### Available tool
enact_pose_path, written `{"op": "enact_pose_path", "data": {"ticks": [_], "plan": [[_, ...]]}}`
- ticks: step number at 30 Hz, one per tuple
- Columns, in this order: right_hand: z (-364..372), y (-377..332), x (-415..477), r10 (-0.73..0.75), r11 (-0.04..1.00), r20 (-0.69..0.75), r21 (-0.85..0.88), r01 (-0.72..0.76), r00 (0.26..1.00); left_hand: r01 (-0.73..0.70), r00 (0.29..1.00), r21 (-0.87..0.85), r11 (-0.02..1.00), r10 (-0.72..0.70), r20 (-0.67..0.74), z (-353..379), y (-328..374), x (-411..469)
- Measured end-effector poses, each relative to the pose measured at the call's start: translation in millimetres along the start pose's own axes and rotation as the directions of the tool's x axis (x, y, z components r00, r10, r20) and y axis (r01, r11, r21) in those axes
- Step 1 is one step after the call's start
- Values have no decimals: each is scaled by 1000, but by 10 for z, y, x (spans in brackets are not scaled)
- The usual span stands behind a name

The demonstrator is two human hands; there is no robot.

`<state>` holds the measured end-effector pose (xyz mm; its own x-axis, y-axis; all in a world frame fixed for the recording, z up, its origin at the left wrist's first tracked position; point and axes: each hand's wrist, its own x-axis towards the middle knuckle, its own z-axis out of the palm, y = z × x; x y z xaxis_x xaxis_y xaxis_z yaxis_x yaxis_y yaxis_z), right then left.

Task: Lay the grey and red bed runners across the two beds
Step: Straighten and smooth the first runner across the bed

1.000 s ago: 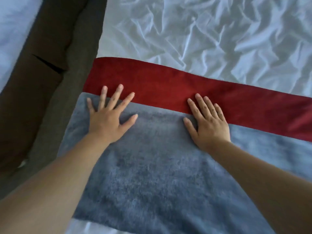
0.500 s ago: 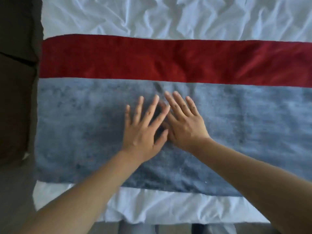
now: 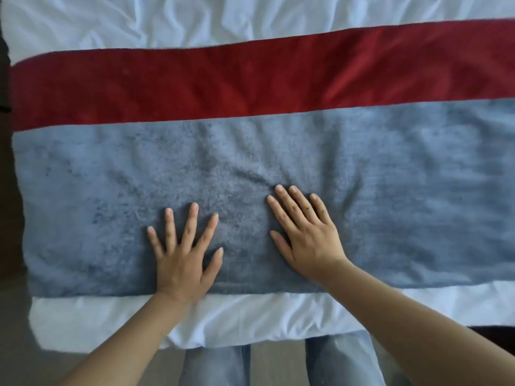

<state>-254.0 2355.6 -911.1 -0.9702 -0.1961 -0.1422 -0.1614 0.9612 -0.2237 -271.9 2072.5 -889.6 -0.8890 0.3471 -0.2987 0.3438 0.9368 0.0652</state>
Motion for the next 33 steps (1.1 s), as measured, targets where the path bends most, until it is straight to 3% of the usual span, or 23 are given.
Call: {"op": "enact_pose_path", "data": {"ticks": [5, 9, 16, 20, 23, 24, 27, 30, 33], "plan": [[-110, 368, 50, 100, 993, -103, -52, -106, 990, -123, 978, -81, 989, 107, -178, -159, 411, 411], [-164, 1097, -136, 216, 968, -63, -115, -222, 974, 41, 999, 30, 999, -39, -37, 42, 38, 597], [-211, 1300, -188, 303, 949, 42, -109, -297, 952, 72, 997, 28, 997, -71, -17, 158, -76, 593], [-488, 1169, -70, 391, 918, 273, -53, -392, 879, 139, 963, 48, 989, -146, 225, -188, 16, 637], [-994, 1020, 80, 422, 876, 486, -3, -482, 765, 198, 878, 144, 970, -241, 415, -778, 240, 751], [-1264, 960, 185, 428, 874, 498, -15, -486, 754, 207, 870, 150, 967, -252, 425, -1064, 343, 841], [-2301, 815, 528, 415, 899, 379, -29, -437, 827, 188, 918, 89, 978, -207, 339, -2142, 659, 1152], [-3603, 731, 926, 346, 932, 200, 42, -361, 917, 83, 982, 47, 995, -89, 168, -3490, 953, 1469], [-4931, 705, 1244, 269, 963, 75, 12, -271, 960, 15, 999, 1, 1000, -15, -31, -4847, 1151, 1675]]}}
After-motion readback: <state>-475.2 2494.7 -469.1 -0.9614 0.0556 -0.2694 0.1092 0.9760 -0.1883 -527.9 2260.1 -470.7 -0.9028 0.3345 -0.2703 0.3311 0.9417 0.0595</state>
